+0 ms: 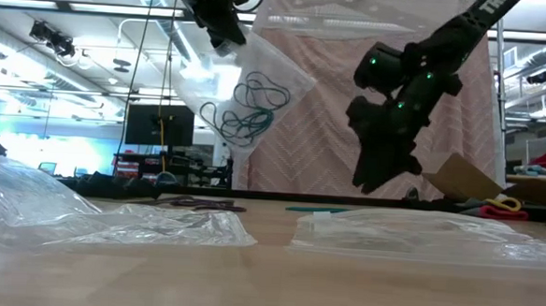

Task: Sort rubber bands
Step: Put the blue rubber band into the top transparent zip bag

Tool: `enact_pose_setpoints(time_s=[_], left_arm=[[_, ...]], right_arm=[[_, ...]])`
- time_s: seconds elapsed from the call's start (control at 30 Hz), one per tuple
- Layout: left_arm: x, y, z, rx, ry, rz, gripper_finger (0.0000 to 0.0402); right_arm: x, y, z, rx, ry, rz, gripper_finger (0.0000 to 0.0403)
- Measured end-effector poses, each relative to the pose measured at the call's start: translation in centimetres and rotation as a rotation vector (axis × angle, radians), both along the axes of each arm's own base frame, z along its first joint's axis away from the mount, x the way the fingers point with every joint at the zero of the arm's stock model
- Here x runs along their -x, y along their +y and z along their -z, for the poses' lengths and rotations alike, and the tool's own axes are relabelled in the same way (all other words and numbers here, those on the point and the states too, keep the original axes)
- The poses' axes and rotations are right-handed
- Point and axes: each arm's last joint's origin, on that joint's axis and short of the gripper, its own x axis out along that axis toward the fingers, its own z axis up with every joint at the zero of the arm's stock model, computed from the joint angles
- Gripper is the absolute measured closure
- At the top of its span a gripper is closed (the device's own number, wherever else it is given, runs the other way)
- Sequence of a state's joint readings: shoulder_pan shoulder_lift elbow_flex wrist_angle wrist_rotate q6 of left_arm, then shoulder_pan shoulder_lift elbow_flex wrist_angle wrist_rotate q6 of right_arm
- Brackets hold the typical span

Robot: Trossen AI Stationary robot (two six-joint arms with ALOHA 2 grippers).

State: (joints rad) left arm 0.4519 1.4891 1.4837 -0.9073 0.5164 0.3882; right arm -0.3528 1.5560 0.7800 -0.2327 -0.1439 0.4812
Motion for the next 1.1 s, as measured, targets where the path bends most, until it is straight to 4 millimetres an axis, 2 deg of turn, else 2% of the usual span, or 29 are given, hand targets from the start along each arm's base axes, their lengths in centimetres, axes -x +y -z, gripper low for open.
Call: enact_pose_setpoints(time_s=[0.17,0.3,0.37,0.47,0.63,0.73,0.97,1.03,1.1], left_arm=[[0.0,0.1,0.0,-0.012,0.004,-0.018,0.0402],[0.0,0.1,0.0,-0.012,0.007,-0.023,0.0402],[0.0,0.1,0.0,-0.014,0.007,-0.025,0.0402],[0.0,0.1,0.0,-0.017,0.009,-0.028,0.0402],[-0.1,0.1,0.0,-0.022,0.007,-0.031,0.0402],[-0.2,0.2,-0.1,-0.031,-0.015,-0.034,0.0402],[-0.4,0.3,-0.1,-0.034,-0.02,-0.035,0.0402],[-0.4,0.3,-0.1,-0.041,-0.016,-0.036,0.0402],[-0.4,0.3,-0.1,-0.043,-0.016,-0.037,0.0402]], right_arm=[[-0.7,0.5,2.3,-0.029,0.071,0.002,0.0271],[-1.2,0.5,3.5,-0.055,0.11,0.071,0.0276],[-1.3,0.7,3.8,-0.051,0.116,0.085,0.0297],[-1.3,0.9,3.6,-0.032,0.113,0.086,0.0374],[-0.8,1.0,1.6,-0.056,0.043,0.091,0.0401],[-0.5,1.2,-1.5,-0.041,-0.083,0.081,0.0402],[1.4,1.7,-9.2,0.066,-0.283,0.072,0.0403],[2.0,1.8,-10.0,0.104,-0.253,0.044,0.0403],[2.4,1.8,-9.6,0.15,-0.187,0.001,0.0403]])
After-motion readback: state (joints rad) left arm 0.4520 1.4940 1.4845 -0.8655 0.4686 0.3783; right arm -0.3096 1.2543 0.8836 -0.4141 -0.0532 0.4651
